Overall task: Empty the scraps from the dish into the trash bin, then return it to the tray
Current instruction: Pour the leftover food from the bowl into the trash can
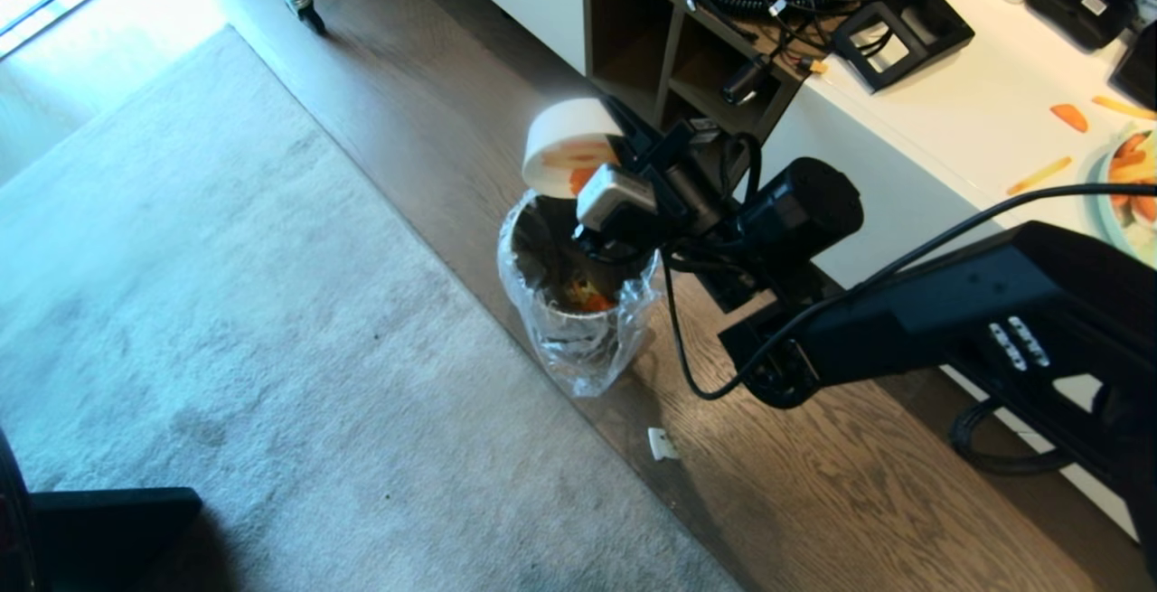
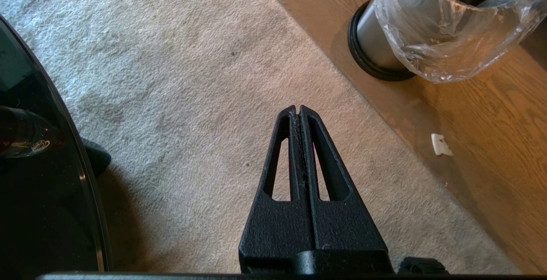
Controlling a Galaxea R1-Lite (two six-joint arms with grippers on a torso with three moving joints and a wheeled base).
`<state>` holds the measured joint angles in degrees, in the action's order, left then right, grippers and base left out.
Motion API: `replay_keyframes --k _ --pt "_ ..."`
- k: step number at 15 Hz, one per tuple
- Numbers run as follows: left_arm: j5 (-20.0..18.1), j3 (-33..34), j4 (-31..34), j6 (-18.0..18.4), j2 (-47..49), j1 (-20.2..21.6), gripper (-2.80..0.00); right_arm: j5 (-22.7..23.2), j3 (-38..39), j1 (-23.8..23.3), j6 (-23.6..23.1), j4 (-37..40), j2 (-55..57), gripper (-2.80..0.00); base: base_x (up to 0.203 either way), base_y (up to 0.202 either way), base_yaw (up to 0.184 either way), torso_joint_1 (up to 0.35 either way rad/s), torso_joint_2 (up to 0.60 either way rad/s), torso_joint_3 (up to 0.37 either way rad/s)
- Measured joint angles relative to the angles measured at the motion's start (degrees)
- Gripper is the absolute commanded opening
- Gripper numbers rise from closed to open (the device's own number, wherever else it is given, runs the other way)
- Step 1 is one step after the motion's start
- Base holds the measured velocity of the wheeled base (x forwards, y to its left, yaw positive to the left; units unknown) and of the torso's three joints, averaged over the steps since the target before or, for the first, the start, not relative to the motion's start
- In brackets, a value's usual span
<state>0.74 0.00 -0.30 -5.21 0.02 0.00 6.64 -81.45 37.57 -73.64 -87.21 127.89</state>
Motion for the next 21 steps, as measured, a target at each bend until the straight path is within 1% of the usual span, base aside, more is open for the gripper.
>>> replay_keyframes --k 2,5,8,10,16,19,21 --pt "0.02 0.0 -0.02 -0.02 0.0 0.0 -2.8 2.62 0.0 -0.09 0.0 0.0 -0.54 -2.8 0.0 0.0 0.0 0.0 0.0 0.0" --pt "0.03 0.0 0.0 -0.01 0.0 0.0 -2.8 3.92 0.02 -0.69 -0.11 0.02 -0.98 -2.8 0.0 0.0 0.0 0.0 0.0 0.0" --pt "0.0 0.0 0.0 -0.04 0.0 0.0 -2.8 7.79 0.05 -2.54 -0.72 0.02 -1.88 -2.8 0.0 0.0 0.0 0.0 0.0 0.0" --pt "0.02 0.0 -0.01 -0.02 0.0 0.0 -2.8 8.38 0.0 -3.15 -0.8 0.0 -2.75 -2.8 0.0 0.0 0.0 0.0 0.0 0.0" --pt "0.0 0.0 0.0 -0.02 0.0 0.0 -2.8 12.83 -0.13 -3.29 -1.82 0.0 -4.82 -2.8 0.0 0.0 0.0 0.0 0.0 0.0" --pt "0.0 0.0 -0.02 -0.02 0.0 0.0 -2.8 16.91 0.43 -3.25 -2.92 0.0 -5.4 -2.8 0.0 0.0 0.0 0.0 0.0 0.0" --pt "0.01 0.0 0.0 -0.02 0.0 0.0 -2.8 17.64 0.6 -3.25 -3.15 0.0 -5.62 -2.8 0.0 0.0 0.0 0.0 0.0 0.0"
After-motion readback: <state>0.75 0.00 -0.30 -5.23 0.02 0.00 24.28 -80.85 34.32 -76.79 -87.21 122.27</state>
